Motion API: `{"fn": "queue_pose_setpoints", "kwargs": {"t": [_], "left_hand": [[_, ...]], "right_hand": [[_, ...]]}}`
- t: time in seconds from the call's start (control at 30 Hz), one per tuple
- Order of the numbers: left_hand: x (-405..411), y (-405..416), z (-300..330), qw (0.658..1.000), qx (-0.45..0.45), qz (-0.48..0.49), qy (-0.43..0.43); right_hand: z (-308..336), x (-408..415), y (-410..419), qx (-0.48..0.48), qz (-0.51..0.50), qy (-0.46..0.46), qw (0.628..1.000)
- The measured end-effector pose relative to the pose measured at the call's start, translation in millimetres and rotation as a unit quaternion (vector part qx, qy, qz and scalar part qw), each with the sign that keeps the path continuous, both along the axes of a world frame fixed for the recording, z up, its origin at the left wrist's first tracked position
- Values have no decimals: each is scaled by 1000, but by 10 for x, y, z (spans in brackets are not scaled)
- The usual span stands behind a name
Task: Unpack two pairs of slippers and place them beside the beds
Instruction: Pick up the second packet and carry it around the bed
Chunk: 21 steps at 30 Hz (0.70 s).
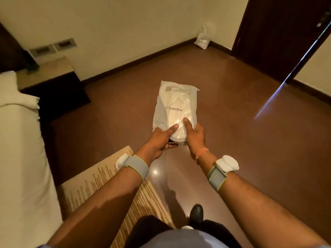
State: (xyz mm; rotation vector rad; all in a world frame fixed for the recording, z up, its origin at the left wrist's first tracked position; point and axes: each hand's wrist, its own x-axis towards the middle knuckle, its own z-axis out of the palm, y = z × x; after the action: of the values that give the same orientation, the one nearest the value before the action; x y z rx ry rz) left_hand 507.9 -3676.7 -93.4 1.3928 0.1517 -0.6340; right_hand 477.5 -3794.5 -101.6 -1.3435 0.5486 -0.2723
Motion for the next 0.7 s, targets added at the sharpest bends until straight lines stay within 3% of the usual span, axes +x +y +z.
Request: {"fn": "queue_pose_setpoints", "kwargs": {"t": [0.27,0.43,0.7], "left_hand": [[1839,-147,28,992,-14,122,-1],[3439,111,-204,980,-16,198,-5],[5288,648,-71,972,-12,235,6]], "right_hand": [[82,2134,-179,-8,113,-1,994],[-119,3844,83,-12,170,-1,985],[-13,5847,647,-16,218,23,976]]}}
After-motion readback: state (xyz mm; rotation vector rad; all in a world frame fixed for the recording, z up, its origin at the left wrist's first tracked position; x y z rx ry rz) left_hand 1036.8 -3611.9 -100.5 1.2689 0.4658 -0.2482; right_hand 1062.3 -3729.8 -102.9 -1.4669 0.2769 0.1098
